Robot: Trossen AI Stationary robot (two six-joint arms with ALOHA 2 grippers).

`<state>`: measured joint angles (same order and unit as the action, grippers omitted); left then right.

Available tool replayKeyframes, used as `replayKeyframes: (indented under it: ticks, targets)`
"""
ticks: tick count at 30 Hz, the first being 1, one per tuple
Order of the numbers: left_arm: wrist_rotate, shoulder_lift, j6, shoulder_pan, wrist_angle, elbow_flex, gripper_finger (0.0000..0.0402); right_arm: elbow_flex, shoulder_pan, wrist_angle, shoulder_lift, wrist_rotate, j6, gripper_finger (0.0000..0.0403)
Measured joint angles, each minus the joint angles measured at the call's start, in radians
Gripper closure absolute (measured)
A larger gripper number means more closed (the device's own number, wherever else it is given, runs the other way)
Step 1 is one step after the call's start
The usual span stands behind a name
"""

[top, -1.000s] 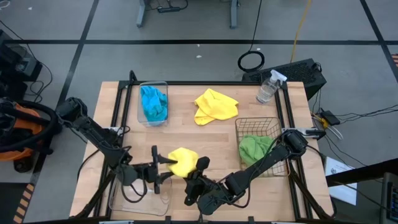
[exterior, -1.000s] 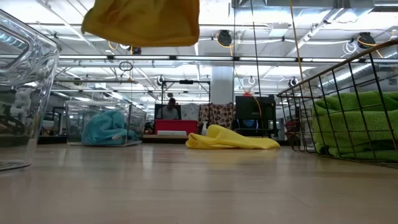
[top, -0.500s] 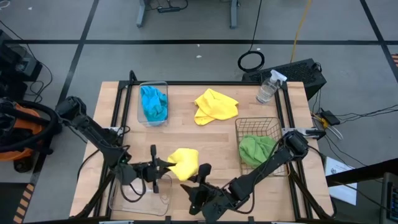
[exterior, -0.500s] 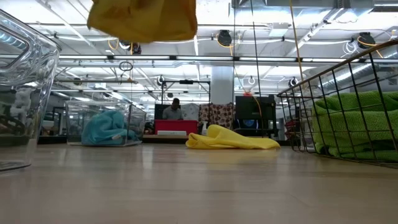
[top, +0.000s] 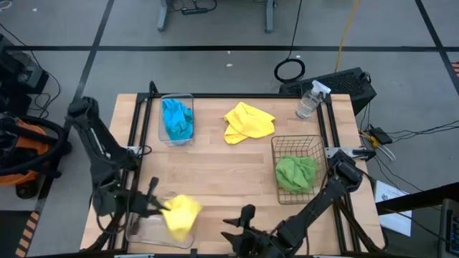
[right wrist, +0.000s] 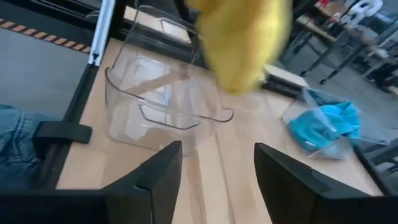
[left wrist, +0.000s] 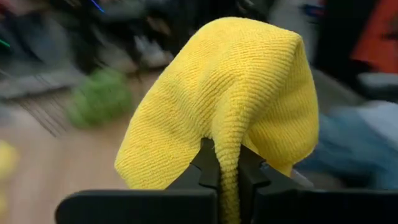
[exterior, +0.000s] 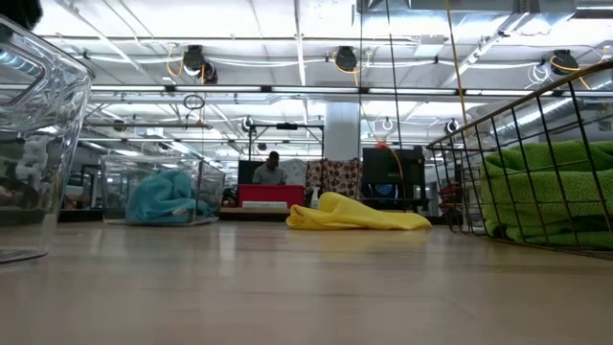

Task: Sort microfiber towel by color & place in baskets
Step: Put the bottom yellow microfiber cloth into the bottom transparent bin

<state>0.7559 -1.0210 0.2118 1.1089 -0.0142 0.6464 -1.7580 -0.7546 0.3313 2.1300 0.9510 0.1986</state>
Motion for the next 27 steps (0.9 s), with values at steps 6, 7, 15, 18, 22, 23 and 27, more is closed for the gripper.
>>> replayKeyframes:
  ticks: [6, 7, 15, 18, 22, 23, 27]
  targets:
    - [-0.135, 0.064, 0.425, 0.086, 0.35, 0.0, 0.0383, 0.0, -0.034, 0.0, 0.0, 0.131, -0.004, 0.0234]
    - [-0.153, 0.063, 0.46, 0.092, 0.39, 0.0, 0.0383, 0.0, -0.037, 0.0, 0.0, 0.15, -0.01, 0.0238]
    - [-0.095, 0.011, 0.484, 0.097, 0.499, 0.0, 0.0381, 0.0, -0.033, 0.0, 0.0, 0.206, -0.031, 0.0264]
    - [-0.091, -0.045, 0.452, 0.097, 0.492, 0.0, 0.0381, 0.0, -0.027, 0.002, 0.0, 0.206, -0.031, 0.027]
    - [-0.077, -0.13, 0.437, 0.095, 0.492, 0.0, 0.038, 0.0, -0.025, 0.003, 0.0, 0.206, -0.03, 0.0273]
    - [-0.063, -0.151, 0.435, 0.093, 0.492, 0.0, 0.038, 0.0, -0.025, 0.003, 0.0, 0.206, -0.03, 0.0273]
    - [-0.013, -0.222, 0.39, 0.088, 0.467, 0.0, 0.038, 0.0, -0.025, 0.003, 0.0, 0.205, -0.029, 0.0273]
